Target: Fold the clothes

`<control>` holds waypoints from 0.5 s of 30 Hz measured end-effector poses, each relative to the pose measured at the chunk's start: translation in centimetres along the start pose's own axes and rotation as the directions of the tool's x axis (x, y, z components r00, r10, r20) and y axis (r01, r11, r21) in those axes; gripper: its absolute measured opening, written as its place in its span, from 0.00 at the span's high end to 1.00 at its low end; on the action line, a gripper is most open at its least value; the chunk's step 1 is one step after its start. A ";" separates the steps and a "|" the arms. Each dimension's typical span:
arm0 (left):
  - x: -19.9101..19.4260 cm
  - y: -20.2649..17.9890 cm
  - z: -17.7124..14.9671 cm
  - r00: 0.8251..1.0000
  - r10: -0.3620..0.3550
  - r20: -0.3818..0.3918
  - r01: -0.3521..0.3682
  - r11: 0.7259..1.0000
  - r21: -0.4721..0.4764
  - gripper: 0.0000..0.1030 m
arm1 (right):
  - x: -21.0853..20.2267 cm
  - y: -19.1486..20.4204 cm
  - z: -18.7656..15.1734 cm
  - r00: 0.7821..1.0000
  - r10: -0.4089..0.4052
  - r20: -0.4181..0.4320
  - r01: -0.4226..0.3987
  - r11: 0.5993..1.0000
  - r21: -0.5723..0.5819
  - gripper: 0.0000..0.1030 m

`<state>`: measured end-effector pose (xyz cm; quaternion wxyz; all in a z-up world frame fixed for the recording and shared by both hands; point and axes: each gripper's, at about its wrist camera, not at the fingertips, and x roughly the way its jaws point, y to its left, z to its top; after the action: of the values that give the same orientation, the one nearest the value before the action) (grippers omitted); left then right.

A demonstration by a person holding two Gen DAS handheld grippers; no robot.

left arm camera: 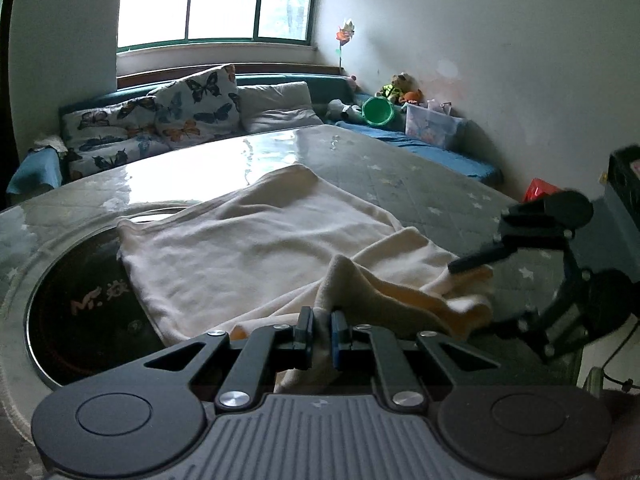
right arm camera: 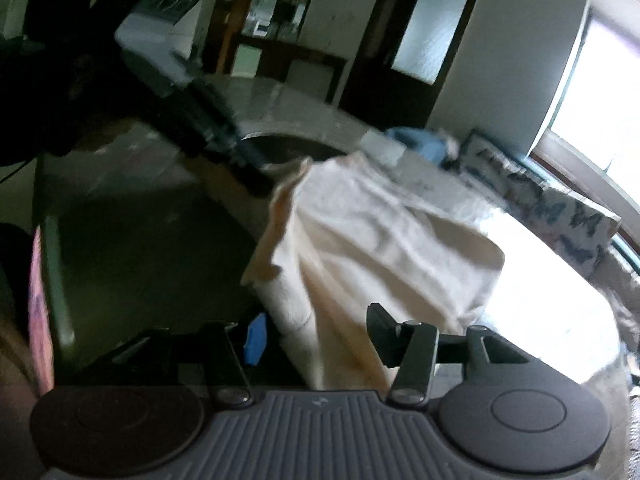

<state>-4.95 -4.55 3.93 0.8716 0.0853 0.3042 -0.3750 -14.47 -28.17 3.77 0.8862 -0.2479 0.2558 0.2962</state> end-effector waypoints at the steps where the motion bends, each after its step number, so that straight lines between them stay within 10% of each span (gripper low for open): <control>1: -0.1 -0.1 -0.1 1.000 0.002 -0.001 -0.002 1.000 0.007 0.90 | 0.0 -0.1 0.1 1.000 -0.017 0.012 0.018 1.000 -0.002 0.50; 9: -0.7 -1.5 -1.4 0.999 0.044 -0.005 -0.043 0.992 0.117 0.74 | 0.8 -1.7 0.4 0.999 0.043 -0.011 -0.041 0.989 0.140 0.84; 15: -1.6 -2.4 -3.1 0.997 0.081 -0.012 -0.077 0.975 0.211 0.61 | 0.6 -3.4 0.7 0.998 0.055 0.015 -0.057 0.968 0.246 0.88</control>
<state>-8.97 -4.08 2.57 0.8687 0.1927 0.2683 -0.3692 -11.67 -29.89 4.95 0.9025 -0.1274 0.2938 0.2879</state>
